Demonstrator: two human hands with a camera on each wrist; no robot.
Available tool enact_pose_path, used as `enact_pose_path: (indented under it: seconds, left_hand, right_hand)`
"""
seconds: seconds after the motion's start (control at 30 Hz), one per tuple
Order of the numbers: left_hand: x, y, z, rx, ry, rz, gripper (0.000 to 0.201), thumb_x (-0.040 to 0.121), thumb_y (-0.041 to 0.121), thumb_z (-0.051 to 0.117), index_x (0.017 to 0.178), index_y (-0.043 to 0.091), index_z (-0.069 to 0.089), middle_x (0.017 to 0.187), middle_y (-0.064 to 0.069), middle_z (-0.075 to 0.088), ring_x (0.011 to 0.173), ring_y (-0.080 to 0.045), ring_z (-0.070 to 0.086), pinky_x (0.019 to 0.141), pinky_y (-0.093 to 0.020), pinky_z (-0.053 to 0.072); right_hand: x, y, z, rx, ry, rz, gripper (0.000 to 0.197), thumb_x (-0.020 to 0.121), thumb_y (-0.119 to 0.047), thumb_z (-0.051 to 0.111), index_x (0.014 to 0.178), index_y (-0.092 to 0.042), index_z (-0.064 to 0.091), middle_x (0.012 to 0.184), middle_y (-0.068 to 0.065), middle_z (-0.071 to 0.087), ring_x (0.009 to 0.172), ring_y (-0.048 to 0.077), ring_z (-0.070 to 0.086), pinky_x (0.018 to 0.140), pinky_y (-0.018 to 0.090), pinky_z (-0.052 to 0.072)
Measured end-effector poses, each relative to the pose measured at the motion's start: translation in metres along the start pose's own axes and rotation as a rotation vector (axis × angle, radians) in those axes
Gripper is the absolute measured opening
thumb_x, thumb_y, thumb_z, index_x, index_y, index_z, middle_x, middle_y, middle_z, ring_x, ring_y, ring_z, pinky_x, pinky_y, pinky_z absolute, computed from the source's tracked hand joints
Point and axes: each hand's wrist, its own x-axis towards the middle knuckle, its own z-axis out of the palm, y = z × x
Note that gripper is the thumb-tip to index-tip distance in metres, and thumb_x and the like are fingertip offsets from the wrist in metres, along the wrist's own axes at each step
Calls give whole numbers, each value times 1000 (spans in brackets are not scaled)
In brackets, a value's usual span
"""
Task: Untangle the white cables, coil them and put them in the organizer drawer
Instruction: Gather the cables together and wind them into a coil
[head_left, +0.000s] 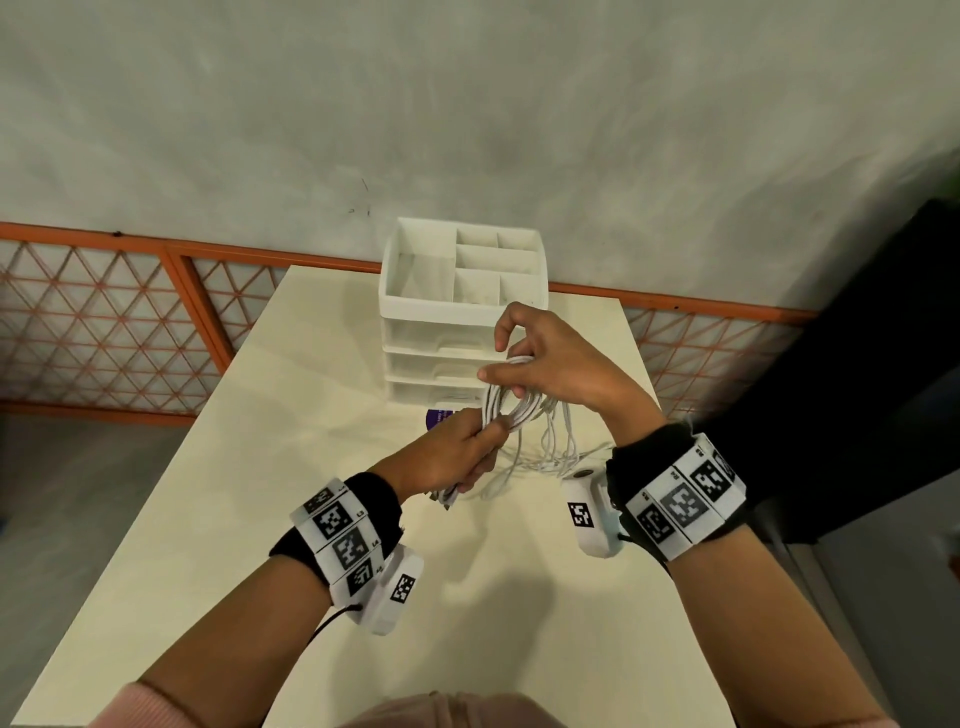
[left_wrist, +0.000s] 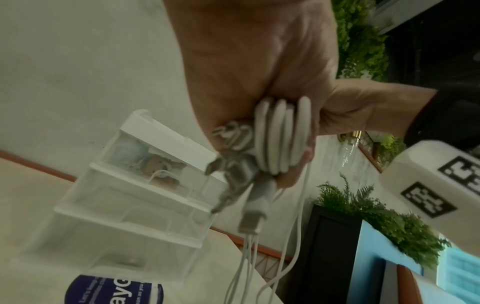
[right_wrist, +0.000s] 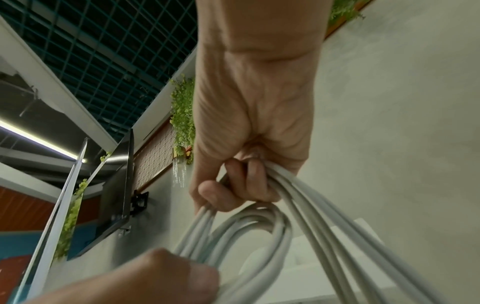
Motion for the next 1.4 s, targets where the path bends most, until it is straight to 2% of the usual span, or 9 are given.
enact_pose_path:
  seconds: [0.23, 0.4, 0.73, 0.93, 1.03, 1.1, 1.2, 1.3, 1.4]
  left_hand:
    - [-12, 4, -16, -90, 7, 10, 39, 102, 30, 34, 68, 12, 40, 51, -1, 32, 39, -12, 27, 44, -23, 34]
    - [-19, -2, -35, -126, 12, -10, 36, 101, 26, 34, 68, 12, 39, 48, 1, 32, 37, -12, 25, 43, -24, 35]
    - [-21, 1, -35, -222, 42, -9, 32, 101, 27, 34, 73, 12, 41, 51, 0, 30, 39, -13, 22, 42, -23, 35]
    - [-14, 1, -17, -249, 118, 107, 41, 102, 29, 35, 68, 9, 43, 50, 5, 42, 43, -15, 35, 49, -25, 44]
    - [-7, 0, -11, -291, 192, 156, 37, 102, 28, 39, 71, 8, 44, 62, -10, 42, 46, -15, 37, 51, -26, 45]
    - [-5, 0, -8, -294, 222, 175, 33, 101, 27, 41, 74, 8, 47, 66, -14, 42, 46, -15, 39, 51, -25, 44]
    - [-3, -1, -6, -204, 243, 180, 30, 100, 29, 41, 82, 11, 55, 55, -10, 51, 43, -14, 48, 52, -26, 46]
    - [0, -2, -7, -162, 217, 201, 40, 100, 31, 41, 99, -3, 61, 49, 1, 56, 43, -14, 52, 60, -32, 49]
    - [1, 1, -9, -170, 189, 221, 30, 100, 25, 42, 102, 7, 67, 54, 4, 64, 42, -11, 51, 52, -22, 48]
  right_hand:
    - [-6, 10, -7, -13, 77, 75, 43, 77, -53, 68, 74, -13, 53, 52, -4, 44, 45, 7, 38, 49, 22, 30]
    - [-15, 35, -22, 245, -136, 5, 16, 91, -21, 59, 103, -12, 63, 68, 8, 58, 54, 12, 47, 53, 20, 40]
    - [-12, 48, 16, 249, 247, -108, 28, 86, -17, 65, 113, -25, 66, 70, -3, 54, 53, 6, 45, 54, 15, 39]
    - [-13, 41, 49, 286, 487, -84, 22, 94, -21, 56, 108, -12, 71, 76, 9, 51, 48, 4, 52, 56, 19, 47]
    - [-11, 35, 55, 325, 480, 23, 27, 96, -28, 52, 100, -10, 72, 98, 24, 53, 71, 11, 66, 74, 23, 55]
    - [-11, 31, 54, 376, 448, 92, 31, 96, -29, 51, 112, -10, 69, 103, 18, 57, 92, 25, 66, 91, 40, 54]
    - [-13, 27, 50, 559, 355, 83, 32, 96, -21, 53, 121, -5, 64, 113, 13, 69, 105, 21, 67, 96, 39, 52]
    - [-15, 25, 47, 581, 374, 78, 32, 93, -13, 57, 122, -1, 61, 110, 11, 69, 81, -3, 69, 77, 16, 55]
    - [-15, 23, 44, 608, 389, 77, 32, 90, -6, 59, 121, 2, 60, 89, 3, 68, 54, -6, 61, 51, 8, 46]
